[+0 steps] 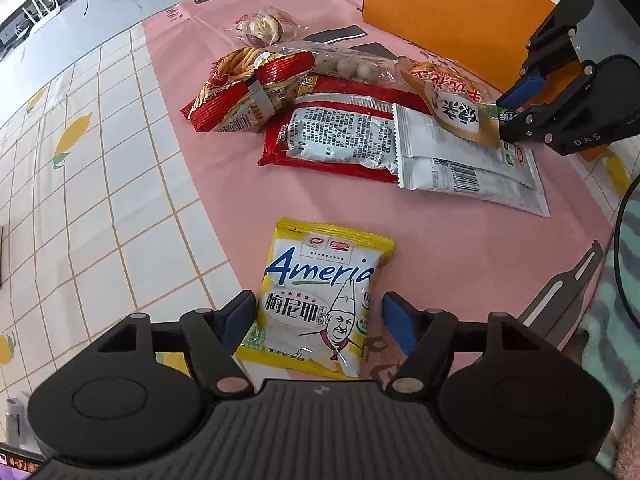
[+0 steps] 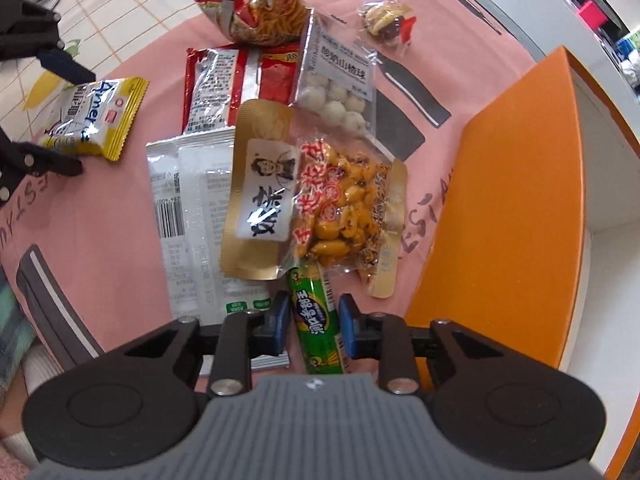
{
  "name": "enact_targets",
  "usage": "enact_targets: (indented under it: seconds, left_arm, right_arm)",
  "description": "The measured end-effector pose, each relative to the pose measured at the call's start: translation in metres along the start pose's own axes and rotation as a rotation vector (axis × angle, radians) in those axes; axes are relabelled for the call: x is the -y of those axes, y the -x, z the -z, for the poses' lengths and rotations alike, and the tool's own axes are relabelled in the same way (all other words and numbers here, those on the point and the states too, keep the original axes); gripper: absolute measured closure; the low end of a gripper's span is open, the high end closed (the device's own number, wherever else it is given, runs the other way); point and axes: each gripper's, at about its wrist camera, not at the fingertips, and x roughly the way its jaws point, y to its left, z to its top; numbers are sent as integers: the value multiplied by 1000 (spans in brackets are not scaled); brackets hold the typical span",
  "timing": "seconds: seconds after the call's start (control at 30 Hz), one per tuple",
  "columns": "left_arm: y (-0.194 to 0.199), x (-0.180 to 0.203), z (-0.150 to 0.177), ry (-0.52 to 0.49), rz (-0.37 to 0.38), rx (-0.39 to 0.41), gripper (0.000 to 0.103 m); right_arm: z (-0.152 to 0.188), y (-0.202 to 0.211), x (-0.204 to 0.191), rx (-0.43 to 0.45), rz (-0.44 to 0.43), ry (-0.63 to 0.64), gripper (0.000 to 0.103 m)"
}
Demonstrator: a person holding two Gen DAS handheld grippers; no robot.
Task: Organize snacks
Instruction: 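Grasp the yellow Amer chip bag with left tool while right tool grasps green sausage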
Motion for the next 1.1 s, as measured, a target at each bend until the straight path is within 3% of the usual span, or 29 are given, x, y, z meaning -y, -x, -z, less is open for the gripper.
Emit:
enact_targets:
  seconds: [0.1,0.2,0.37,0.77,1.1]
  left_arm:
    - [2,-1,-2,43,-14,1,41]
    - [2,-1,-4,66,-28,-7,42]
    - [9,2,-5,136,-16,9,43]
    - [72,27,-11,278,19,180,43]
    - [107,72,-25,304,70,308,43]
  right_arm:
    - [3,3,0,12,0,-65,81]
    - [10,10,0,24,-16,-133,81]
    - [22,28,4,57,-13,-240,82]
    - [70,73,2,224,-59,-439,83]
    - [117,109,6,473,-200,-649,83]
